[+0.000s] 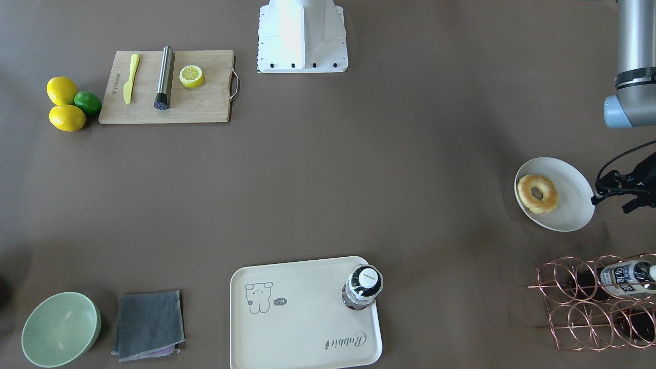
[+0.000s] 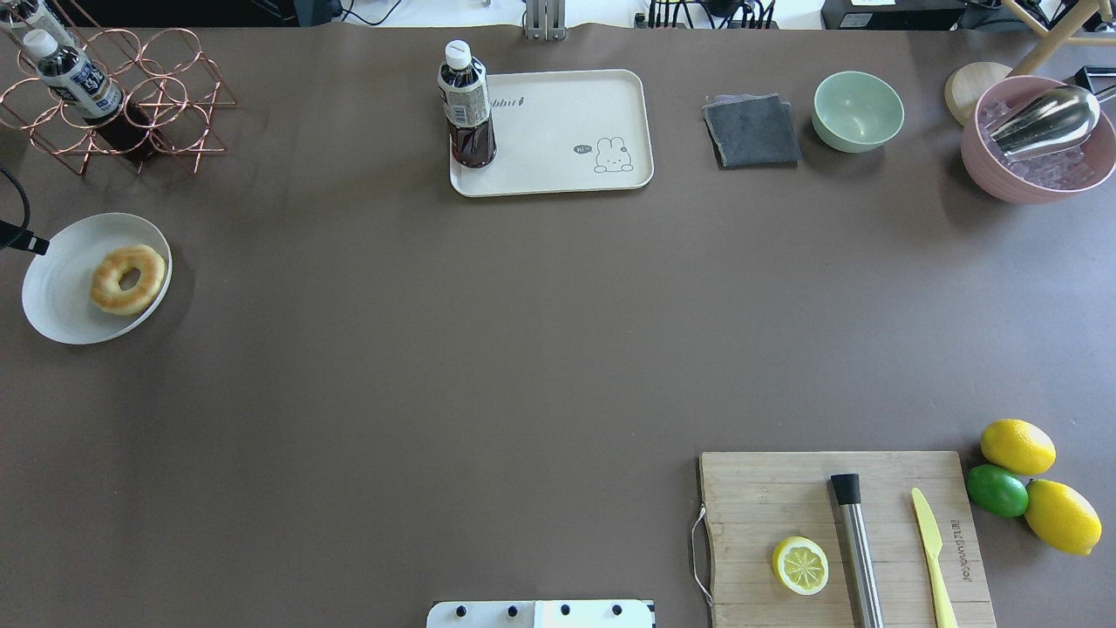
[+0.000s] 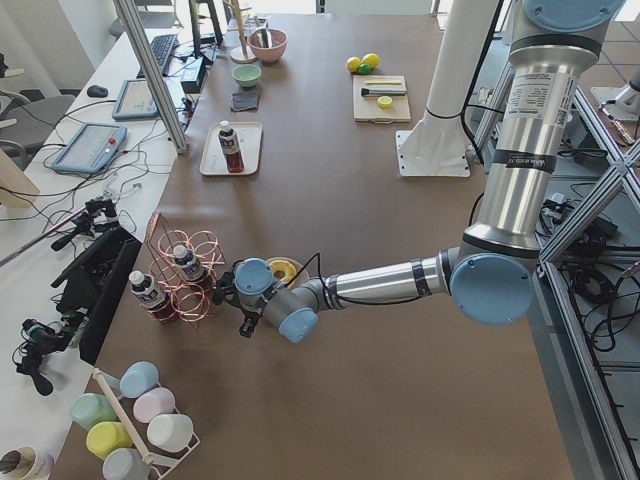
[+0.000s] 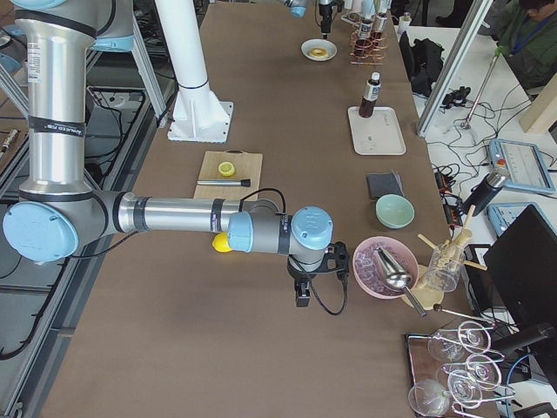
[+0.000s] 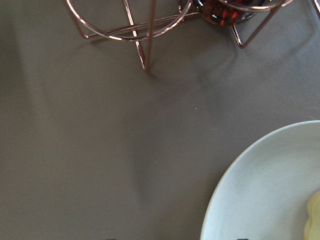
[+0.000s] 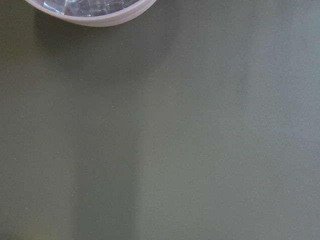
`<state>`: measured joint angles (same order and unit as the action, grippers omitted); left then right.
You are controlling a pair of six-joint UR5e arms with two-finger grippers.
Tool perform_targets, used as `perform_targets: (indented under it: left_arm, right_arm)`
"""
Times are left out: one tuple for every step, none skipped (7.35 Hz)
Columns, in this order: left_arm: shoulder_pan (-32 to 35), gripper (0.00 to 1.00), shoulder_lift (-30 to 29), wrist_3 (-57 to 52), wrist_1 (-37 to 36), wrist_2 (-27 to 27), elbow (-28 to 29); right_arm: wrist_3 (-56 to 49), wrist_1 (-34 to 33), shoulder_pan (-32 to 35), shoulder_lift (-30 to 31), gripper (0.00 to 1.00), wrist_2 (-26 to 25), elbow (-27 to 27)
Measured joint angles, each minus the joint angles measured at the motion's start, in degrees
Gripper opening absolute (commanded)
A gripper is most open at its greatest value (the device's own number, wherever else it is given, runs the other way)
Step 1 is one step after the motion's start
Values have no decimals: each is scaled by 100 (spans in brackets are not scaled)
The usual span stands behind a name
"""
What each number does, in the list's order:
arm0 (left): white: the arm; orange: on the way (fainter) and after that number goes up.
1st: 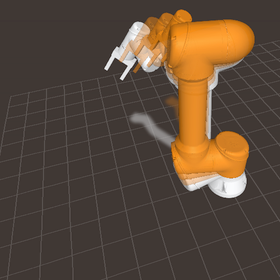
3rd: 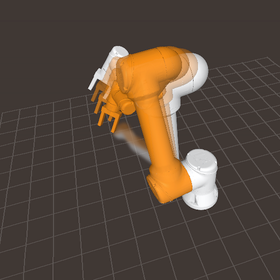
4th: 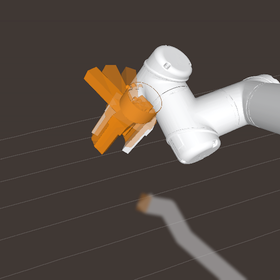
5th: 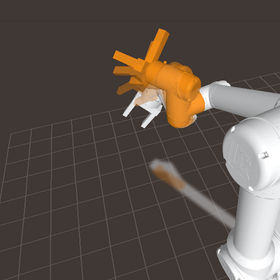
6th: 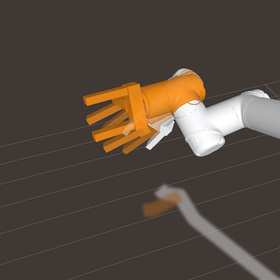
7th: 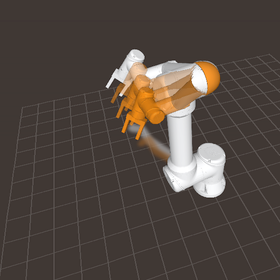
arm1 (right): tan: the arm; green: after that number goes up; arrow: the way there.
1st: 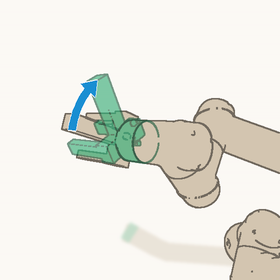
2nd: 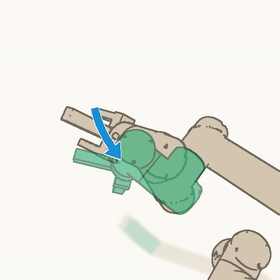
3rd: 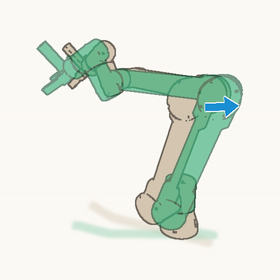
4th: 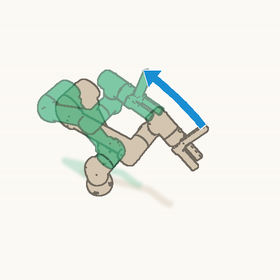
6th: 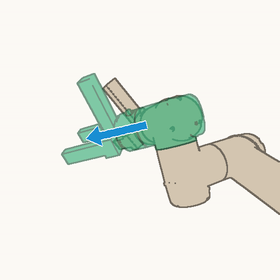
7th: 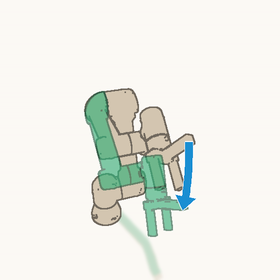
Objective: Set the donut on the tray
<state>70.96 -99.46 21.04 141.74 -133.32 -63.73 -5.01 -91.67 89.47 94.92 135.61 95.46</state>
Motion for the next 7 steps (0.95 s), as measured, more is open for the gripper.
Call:
perform_targets:
  left_arm:
    - [-14, 75, -30, 15, 2, -93, 17]
    - [-39, 71, -45, 34, 7, -133, 24]
    - [-84, 65, -51, 48, 12, -146, 41]
    - [-129, 45, -54, 51, 34, -149, 98]
    - [-149, 10, -55, 54, 68, -150, 142]
    - [-157, 0, -56, 57, 93, -159, 165]
    - [-158, 0, -56, 58, 108, -222, 159]
  right_arm:
    - [0, 0, 0, 0, 100, 0, -1]
    - [0, 0, 0, 0, 100, -4, -5]
    - [0, 0, 0, 0, 100, -7, -7]
    - [0, 0, 0, 0, 100, -12, -9]
    - [0, 0, 0, -4, 100, -15, -9]
    - [0, 0, 0, -7, 100, -17, -9]
    - [0, 0, 0, -8, 100, -17, -7]
